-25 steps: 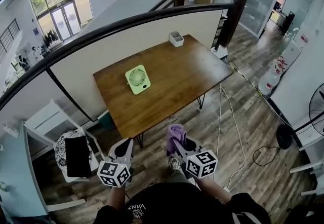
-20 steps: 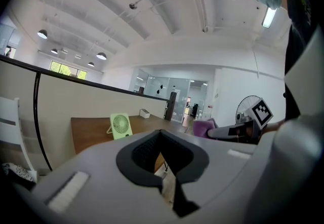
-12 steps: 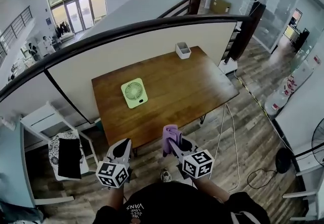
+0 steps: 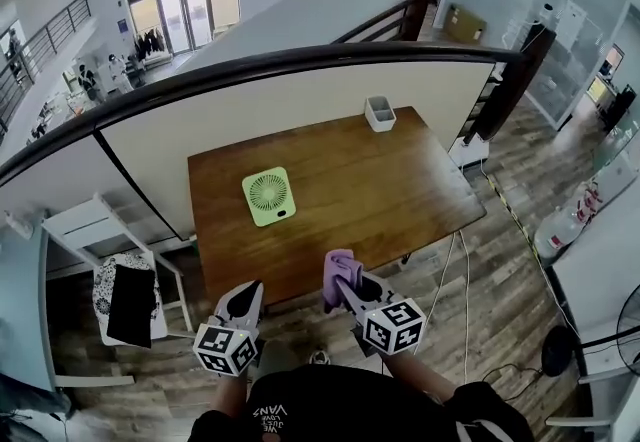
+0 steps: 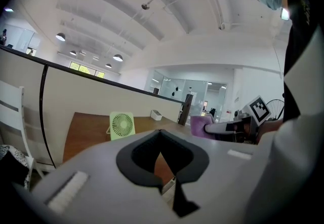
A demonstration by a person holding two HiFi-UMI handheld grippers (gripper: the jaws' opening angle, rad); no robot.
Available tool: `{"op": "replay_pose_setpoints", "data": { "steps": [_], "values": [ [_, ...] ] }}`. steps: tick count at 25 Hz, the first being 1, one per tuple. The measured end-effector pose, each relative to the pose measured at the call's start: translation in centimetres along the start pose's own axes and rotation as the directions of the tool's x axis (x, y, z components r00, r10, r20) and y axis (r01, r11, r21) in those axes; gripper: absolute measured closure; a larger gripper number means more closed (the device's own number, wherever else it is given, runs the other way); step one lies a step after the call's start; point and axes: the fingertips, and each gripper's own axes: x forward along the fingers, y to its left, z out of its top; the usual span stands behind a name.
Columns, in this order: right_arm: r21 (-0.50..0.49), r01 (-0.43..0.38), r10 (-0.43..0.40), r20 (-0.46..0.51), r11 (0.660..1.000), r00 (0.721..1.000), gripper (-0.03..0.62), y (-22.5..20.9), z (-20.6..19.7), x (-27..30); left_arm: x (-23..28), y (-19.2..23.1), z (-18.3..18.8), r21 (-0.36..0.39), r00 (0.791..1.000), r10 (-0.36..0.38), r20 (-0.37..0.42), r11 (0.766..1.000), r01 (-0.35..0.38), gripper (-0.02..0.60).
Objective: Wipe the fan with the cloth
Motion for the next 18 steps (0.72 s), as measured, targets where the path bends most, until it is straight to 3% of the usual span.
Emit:
{"op": "replay_pose_setpoints", "data": {
  "steps": [9,18],
  "values": [
    [0.015,0.006,-0.005,-0.026,1.000,1.000,0.502,-0.8,1.5,6.0,3.6,5.3,1.4,-0.008,1.000,0.001,-0.030,1.000,-0.001,0.571],
    [0.021,0.074,-0.073,-0.038,0.997,0.997,0.502,-0.8,3.0,12.9,7.2,12.4,3.0,-0.001,0.995,-0.056,-0.082,0.998,0.057,0.571]
  ]
}}
